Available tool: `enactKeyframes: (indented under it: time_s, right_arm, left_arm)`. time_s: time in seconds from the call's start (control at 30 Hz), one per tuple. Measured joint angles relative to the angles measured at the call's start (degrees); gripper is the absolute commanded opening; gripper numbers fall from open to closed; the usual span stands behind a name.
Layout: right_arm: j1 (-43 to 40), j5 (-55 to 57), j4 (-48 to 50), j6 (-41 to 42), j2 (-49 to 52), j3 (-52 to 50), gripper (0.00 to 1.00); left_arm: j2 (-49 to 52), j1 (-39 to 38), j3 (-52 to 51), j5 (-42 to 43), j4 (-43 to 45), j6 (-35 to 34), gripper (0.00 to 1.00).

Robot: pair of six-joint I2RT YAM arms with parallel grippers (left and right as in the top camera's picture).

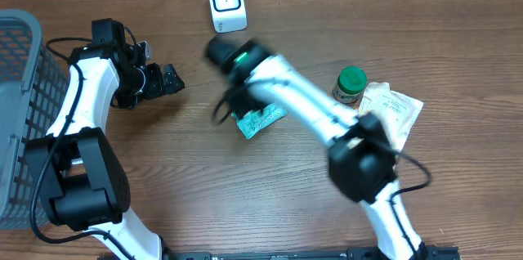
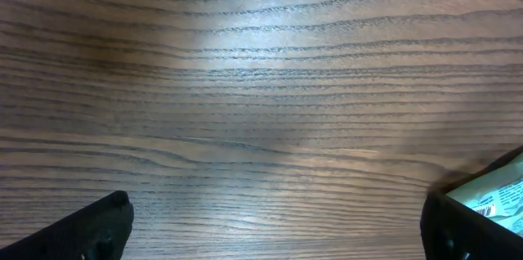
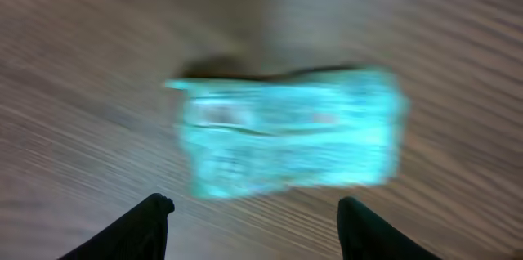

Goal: Scan the item barcode

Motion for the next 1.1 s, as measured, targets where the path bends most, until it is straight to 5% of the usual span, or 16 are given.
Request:
enactKeyframes:
  time_s: [0.4,1.1]
  right_arm:
    - [-25.4,-23.5,-2.6,-14.6,-3.0,-3.2,0.56]
    - [-21.6,-24.9,18.4,-14.3,-3.0,-21.6,0.24]
  left_arm:
    - [0.0,-0.1,0.0,0.0,0.7,-0.1,1.0]
    - [0.0,-0.1,0.0,0.0,0.8,-0.1,1.0]
